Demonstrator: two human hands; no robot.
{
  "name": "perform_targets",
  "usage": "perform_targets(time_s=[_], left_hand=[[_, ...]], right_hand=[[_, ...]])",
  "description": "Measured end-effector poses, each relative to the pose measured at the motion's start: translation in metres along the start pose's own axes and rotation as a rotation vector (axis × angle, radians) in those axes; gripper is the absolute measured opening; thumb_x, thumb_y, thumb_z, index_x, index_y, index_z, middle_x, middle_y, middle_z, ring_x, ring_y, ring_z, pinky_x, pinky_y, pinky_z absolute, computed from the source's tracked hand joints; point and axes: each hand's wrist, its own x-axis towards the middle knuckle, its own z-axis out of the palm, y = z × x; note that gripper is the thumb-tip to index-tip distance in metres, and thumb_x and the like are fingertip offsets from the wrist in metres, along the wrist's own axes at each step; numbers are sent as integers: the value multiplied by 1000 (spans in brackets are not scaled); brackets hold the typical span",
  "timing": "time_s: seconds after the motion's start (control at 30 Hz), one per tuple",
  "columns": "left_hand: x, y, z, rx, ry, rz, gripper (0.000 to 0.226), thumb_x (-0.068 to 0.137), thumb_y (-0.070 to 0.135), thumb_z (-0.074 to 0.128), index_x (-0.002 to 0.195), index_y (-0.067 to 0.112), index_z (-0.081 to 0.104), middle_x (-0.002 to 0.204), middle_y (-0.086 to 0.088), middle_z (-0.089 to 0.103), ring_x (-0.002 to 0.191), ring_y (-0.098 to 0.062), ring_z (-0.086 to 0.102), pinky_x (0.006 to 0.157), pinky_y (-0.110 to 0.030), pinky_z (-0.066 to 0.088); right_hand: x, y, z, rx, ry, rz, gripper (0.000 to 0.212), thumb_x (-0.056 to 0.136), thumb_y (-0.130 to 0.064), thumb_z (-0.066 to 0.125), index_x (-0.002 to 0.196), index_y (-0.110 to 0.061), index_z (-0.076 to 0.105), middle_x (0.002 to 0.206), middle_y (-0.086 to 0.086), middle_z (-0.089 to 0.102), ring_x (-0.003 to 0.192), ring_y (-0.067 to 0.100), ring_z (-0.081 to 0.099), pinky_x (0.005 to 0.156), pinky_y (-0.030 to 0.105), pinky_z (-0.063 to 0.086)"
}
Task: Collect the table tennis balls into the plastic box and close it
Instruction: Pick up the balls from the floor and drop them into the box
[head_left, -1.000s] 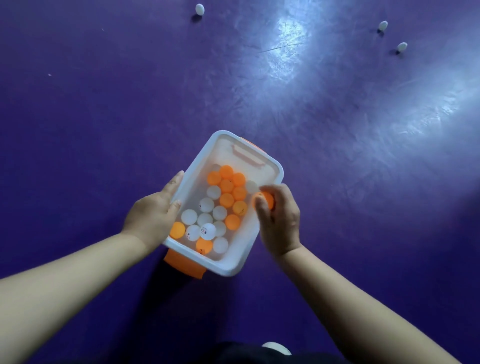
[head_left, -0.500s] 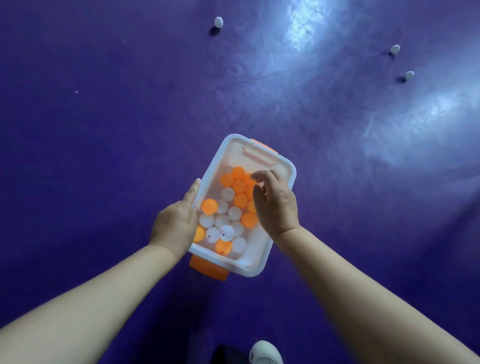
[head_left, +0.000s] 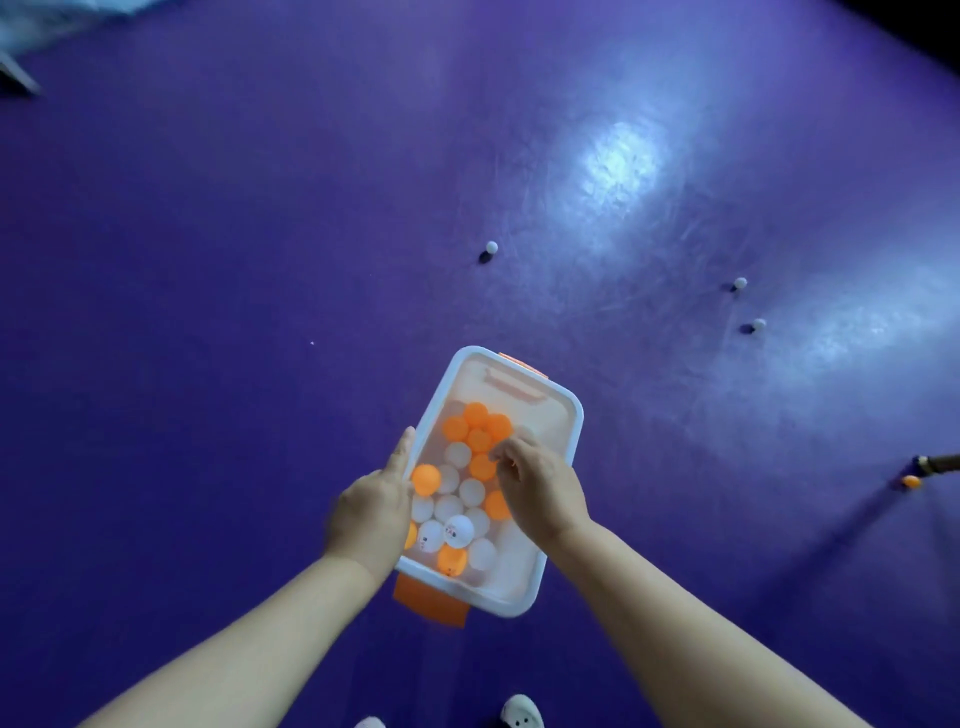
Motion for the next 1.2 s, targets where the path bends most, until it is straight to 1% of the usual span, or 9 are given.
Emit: perform_targets(time_s=[0.2, 0.33, 0.43, 0.53, 0.63, 0.8, 0.93, 1.1, 1.2], left_hand=[[4, 28, -106, 42, 48, -8, 63, 98, 18, 32, 150, 33, 0, 86, -5, 52, 76, -22, 49, 72, -34, 45], [44, 59, -155, 17, 87, -34, 62, 98, 20, 33, 150, 34, 1, 83, -3, 46, 73, -20, 44, 71, -35, 45], [96, 84, -180, 11, 131, -33, 63, 97, 18, 33, 150, 34, 2, 87, -9, 54, 76, -26, 51, 68, -34, 41], [153, 113, -202, 22, 141, -56, 62, 97, 17, 33, 150, 32, 4, 101, -16, 64, 90, -33, 61, 70, -36, 44], [200, 135, -222, -11, 150, -69, 61, 98, 21, 34, 150, 32, 4, 103, -18, 64, 92, -35, 61, 75, -38, 47], [271, 159, -250, -21, 141, -116, 60, 98, 24, 37, 150, 33, 6, 93, -16, 64, 84, -33, 60, 68, -36, 44], [331, 167, -267, -9, 115, -166, 60, 99, 24, 36, 150, 32, 5, 80, -8, 49, 70, -24, 45, 62, -32, 37], [436, 166, -277, -2, 109, -234, 60, 99, 27, 36, 150, 33, 5, 91, -15, 63, 69, -23, 45, 63, -34, 40], [503, 169, -285, 16, 115, -280, 60, 99, 28, 37, 150, 32, 6, 81, -15, 58, 67, -25, 46, 59, -34, 38]], right_hand=[[42, -67, -84, -15, -76, -49, 18, 92, -17, 44, 95, -18, 61, 105, -3, 61, 89, 22, 59, 61, 29, 39], [102, -77, -125, -30, -112, -73, 19, 93, -17, 42, 95, -18, 61, 108, -3, 61, 89, 22, 58, 61, 26, 33], [166, -73, -151, -27, -120, -103, 19, 92, -17, 43, 94, -17, 62, 109, -1, 60, 89, 24, 59, 60, 25, 32], [230, -64, -176, -34, -133, -83, 18, 92, -16, 44, 93, -16, 62, 107, 1, 62, 89, 28, 59, 62, 33, 43], [285, -56, -201, -66, -177, -87, 19, 91, -17, 44, 93, -14, 63, 102, 2, 65, 87, 30, 60, 66, 38, 50], [367, -49, -228, -77, -203, -97, 20, 91, -15, 43, 92, -15, 62, 103, 0, 65, 84, 30, 60, 67, 38, 51], [431, -41, -236, -59, -210, -83, 20, 90, -13, 42, 93, -15, 62, 101, -2, 64, 86, 27, 60, 67, 36, 48], [528, -18, -235, -53, -218, 15, 25, 92, -14, 40, 98, -18, 63, 103, -2, 63, 91, 24, 59, 69, 33, 45], [592, -1, -232, -52, -229, 82, 25, 93, -15, 38, 98, -16, 63, 102, -1, 63, 90, 24, 58, 70, 34, 46]])
